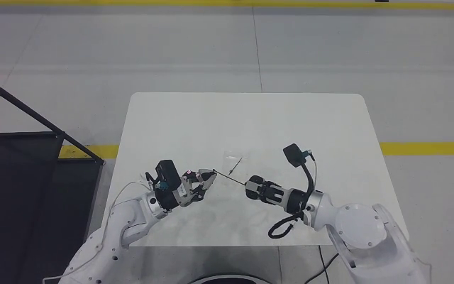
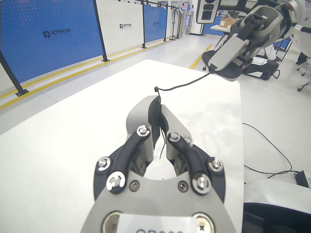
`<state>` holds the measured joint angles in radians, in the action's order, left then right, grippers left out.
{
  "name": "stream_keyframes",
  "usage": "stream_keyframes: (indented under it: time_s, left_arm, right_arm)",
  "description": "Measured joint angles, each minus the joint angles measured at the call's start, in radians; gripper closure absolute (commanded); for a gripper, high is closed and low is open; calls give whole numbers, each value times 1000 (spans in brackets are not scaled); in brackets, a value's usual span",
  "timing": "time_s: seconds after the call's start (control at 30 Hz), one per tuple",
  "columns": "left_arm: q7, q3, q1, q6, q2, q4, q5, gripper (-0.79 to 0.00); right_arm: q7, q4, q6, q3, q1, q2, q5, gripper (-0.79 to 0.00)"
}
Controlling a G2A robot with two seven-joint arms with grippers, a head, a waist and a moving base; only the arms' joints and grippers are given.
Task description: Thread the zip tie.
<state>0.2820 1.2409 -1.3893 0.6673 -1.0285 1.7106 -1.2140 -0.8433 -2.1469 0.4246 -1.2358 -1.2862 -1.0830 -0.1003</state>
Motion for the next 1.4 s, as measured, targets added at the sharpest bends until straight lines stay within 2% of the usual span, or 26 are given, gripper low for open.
stream_keyframes:
  time_s: [0.43,1.4]
  left_arm:
    - [-1,0,0,-2,0,1,0,0]
    - [13,-14,-21,-123,-11,37,-152,0]
  right_arm:
    - [7,3,12,14,11,2,-1,0]
    - [13,-5,-17,4,0,11,27,0]
